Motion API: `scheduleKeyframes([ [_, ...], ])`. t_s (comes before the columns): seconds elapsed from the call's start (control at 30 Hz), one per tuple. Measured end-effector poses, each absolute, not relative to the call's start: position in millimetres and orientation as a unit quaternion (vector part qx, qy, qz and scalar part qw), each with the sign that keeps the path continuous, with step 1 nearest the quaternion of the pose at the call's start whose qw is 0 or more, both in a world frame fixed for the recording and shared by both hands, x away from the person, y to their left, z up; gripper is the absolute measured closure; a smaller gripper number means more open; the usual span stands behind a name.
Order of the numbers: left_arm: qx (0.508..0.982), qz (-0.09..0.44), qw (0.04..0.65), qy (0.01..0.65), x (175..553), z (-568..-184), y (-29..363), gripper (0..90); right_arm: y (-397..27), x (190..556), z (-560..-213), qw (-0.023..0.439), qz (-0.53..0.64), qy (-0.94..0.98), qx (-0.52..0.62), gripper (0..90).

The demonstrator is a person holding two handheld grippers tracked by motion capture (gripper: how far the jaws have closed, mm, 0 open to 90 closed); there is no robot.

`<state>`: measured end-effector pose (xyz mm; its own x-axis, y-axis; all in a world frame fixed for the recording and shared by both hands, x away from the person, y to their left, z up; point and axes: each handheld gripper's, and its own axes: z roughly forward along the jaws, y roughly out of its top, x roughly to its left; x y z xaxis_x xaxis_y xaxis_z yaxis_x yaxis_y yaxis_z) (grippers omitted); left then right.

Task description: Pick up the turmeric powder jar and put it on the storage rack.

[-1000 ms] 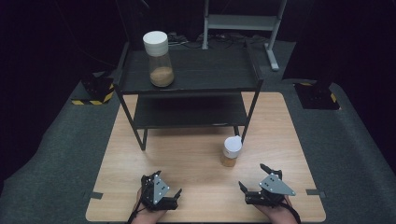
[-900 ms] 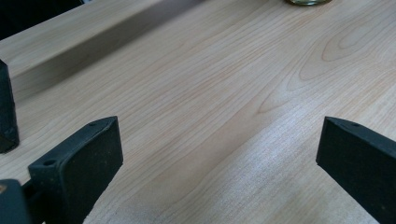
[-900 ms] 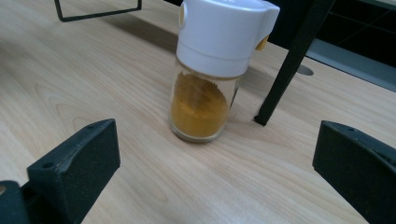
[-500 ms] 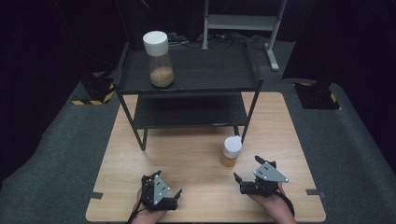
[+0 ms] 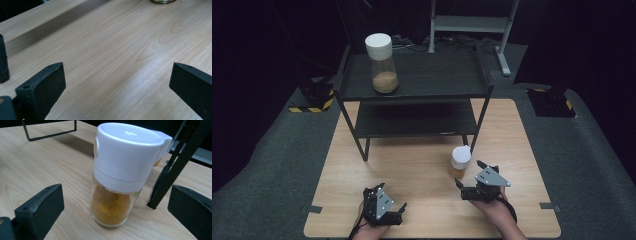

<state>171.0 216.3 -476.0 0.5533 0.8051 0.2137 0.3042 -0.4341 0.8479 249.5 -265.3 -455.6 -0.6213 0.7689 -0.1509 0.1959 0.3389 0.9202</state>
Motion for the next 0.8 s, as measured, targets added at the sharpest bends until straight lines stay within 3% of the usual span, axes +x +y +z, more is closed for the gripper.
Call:
scheduleKeyframes([
  [0.4,0.785,0.312,0.402,0.354,171.3,-476.2,217.8,0.9,-261.3,267.3,-462.2,0.289,0.503,0.744,0.332,4.2],
  [0.8,0.785,0.312,0.402,0.353,171.2,-476.4,218.2,0.9,-270.6,290.1,-473.3,0.250,0.536,0.736,0.330,26.7],
])
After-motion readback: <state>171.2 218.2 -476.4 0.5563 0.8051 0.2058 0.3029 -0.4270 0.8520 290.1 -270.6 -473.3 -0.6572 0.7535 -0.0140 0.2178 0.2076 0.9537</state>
